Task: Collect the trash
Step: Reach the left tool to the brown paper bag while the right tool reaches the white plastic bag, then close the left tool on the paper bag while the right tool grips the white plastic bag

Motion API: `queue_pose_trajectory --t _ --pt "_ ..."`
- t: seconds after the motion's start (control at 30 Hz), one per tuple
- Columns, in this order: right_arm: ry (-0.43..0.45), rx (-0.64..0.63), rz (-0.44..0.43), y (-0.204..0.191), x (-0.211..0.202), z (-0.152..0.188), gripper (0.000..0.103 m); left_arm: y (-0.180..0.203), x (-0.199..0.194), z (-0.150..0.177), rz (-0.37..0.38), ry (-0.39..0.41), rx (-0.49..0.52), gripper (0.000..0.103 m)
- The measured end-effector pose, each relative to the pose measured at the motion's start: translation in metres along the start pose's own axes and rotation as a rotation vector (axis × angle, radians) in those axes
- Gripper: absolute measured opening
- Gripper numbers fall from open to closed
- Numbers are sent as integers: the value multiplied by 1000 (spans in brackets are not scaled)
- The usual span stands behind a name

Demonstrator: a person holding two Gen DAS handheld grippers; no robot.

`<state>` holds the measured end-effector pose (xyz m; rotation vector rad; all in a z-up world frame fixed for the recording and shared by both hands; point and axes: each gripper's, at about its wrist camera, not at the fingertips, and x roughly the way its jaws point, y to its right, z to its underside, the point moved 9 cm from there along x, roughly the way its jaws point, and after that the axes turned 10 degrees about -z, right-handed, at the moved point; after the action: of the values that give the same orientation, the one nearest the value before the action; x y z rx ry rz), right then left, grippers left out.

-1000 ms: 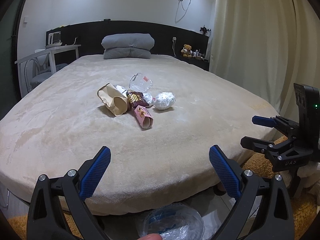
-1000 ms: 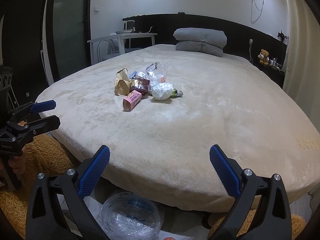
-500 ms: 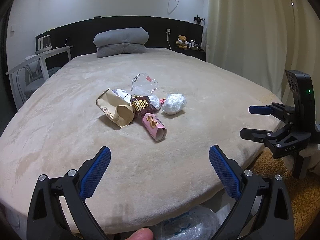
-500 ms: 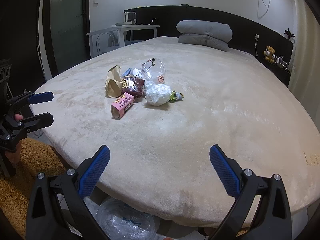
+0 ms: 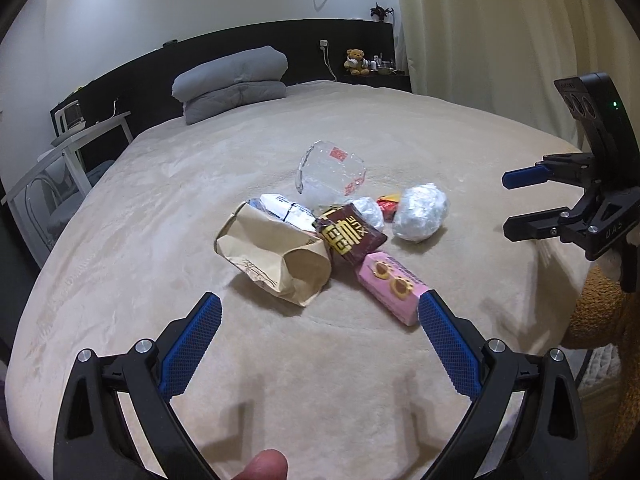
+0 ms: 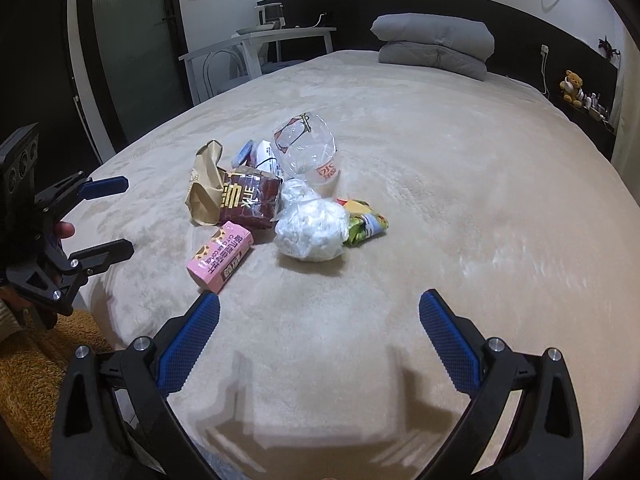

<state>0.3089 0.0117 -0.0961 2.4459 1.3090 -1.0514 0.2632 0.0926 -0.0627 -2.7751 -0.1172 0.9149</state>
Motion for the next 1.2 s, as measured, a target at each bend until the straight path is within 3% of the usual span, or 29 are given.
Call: queue_pose_trajectory --t 0.23,0.37,0.53,0.77,0.87,0.93,1.03,1.1,1.2 --pt "-38 -31 -35 9 33 -18 99 -16 33 -14 -7 62 114 97" --pt "-51 -56 -61 11 48 -25 99 -18 48 -19 42 84 159 97" --pt "-54 -55 -89 16 60 -31 99 -21 71 -24 45 87 218 97" --pt "-57 -109 -112 13 69 -35 99 -20 93 -24 109 41 262 96" --pt "-64 -121 -122 10 73 -35 88 -20 94 -21 148 20 248 96" --pt "-62 -130 -104 11 74 -36 72 -21 96 -20 151 13 242 95" --pt "-62 -132 -95 12 72 -37 61 -20 94 -18 138 10 241 86" --pt "-56 -141 -85 11 69 -37 54 -21 92 -17 121 10 252 76" --pt "-52 -142 -68 11 64 -37 53 -25 88 -17 115 8 231 76"
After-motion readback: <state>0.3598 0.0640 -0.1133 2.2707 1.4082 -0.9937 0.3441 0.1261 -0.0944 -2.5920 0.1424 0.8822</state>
